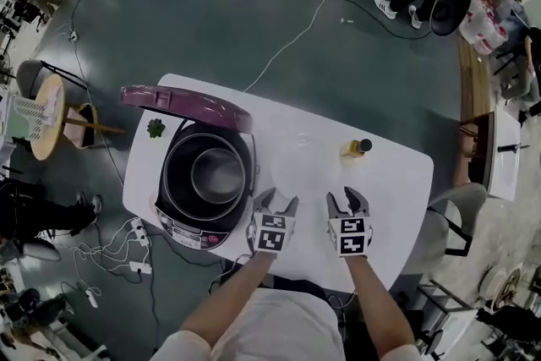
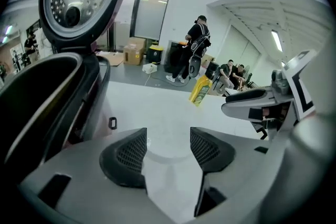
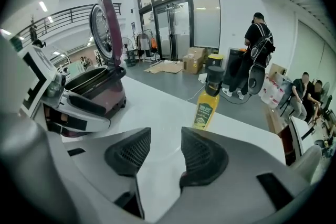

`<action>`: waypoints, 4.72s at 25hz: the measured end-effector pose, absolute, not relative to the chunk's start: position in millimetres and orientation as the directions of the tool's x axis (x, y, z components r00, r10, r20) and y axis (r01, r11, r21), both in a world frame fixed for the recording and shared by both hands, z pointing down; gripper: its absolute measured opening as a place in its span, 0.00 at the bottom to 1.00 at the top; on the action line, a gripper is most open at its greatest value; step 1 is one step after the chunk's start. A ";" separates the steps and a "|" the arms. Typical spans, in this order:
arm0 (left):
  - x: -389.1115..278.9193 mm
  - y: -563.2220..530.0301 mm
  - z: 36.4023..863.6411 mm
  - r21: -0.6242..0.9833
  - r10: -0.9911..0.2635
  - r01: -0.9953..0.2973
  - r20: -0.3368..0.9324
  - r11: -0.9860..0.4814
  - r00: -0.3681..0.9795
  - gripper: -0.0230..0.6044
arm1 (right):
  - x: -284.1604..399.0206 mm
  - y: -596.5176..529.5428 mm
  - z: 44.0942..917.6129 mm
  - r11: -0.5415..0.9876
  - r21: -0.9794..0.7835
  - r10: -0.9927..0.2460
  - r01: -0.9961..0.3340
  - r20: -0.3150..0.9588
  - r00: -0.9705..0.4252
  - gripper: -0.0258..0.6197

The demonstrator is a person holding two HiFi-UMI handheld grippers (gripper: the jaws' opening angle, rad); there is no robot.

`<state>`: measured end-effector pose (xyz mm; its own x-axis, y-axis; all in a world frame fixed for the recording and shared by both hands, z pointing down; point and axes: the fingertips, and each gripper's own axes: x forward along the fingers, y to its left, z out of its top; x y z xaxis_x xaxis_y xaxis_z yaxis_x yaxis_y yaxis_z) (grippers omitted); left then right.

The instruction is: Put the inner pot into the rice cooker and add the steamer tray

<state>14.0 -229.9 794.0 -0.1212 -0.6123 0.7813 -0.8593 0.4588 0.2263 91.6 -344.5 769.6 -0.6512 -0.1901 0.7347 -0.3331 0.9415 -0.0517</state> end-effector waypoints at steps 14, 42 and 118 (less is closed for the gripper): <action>-1.9 -222.1 883.6 0.229 -0.468 -0.727 0.872 0.648 -0.143 0.46 | 72.2 -367.6 847.3 0.941 -0.033 -0.166 -0.337 0.822 -0.544 0.34; -1.5 -226.8 876.6 0.224 -0.509 -0.757 0.845 0.614 -0.162 0.28 | 90.3 -380.1 843.7 0.886 -0.019 -0.273 -0.463 0.785 -0.556 0.19; -192.8 14.6 718.7 -0.096 -0.434 -0.917 0.858 0.388 -0.274 0.32 | -66.6 -112.0 695.2 0.915 -0.077 -0.218 -0.397 0.734 -0.644 0.22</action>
<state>-192.8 14.6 718.7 -0.2735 -0.4342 0.8583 -0.9167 0.3878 -0.0959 -66.6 -112.0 695.2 -0.6437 -0.2182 0.7336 -0.3972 0.9145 -0.0765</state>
